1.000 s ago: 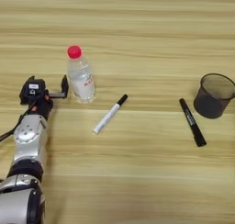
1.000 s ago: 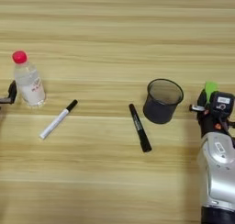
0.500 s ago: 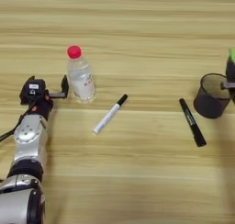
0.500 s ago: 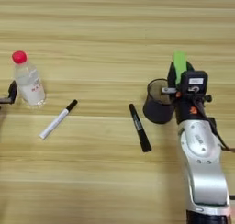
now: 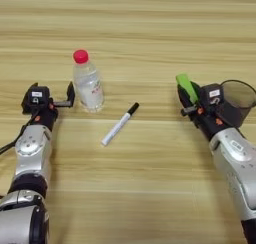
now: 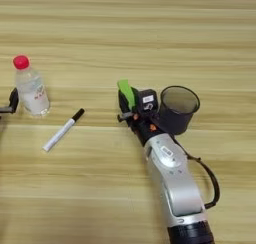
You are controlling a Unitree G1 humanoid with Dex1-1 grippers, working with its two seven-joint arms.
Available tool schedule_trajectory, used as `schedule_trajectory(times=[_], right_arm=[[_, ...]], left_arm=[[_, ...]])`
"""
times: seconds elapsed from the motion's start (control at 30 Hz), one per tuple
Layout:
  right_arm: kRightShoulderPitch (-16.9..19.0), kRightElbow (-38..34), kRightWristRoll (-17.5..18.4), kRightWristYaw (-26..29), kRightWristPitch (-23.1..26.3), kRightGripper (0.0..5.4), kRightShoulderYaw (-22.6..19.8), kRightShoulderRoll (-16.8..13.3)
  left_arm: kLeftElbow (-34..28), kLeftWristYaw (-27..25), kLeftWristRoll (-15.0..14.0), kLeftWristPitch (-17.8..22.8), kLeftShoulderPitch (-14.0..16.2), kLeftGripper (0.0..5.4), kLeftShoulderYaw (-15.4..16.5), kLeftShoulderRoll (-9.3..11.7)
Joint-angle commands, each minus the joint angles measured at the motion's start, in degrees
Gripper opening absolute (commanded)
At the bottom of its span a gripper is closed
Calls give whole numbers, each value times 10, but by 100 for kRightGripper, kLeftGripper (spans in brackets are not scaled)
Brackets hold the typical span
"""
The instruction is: Move the objects on the table
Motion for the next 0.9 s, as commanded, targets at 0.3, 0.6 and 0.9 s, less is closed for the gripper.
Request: schedule_trajectory(times=[0.3, 0.6, 0.9], right_arm=[[-21, 116, 1, 41, 14, 140, 27, 19], [-25, 136, -8, 42, 12, 181, 29, 18], [-22, 123, -28, 37, -34, 311, 29, 16]], left_arm=[[0, 2, -1, -1, 0, 540, -1, -6], [-4, 2, -2, -1, 2, 540, -1, -7], [-6, 2, -2, -2, 3, 540, -2, -8]])
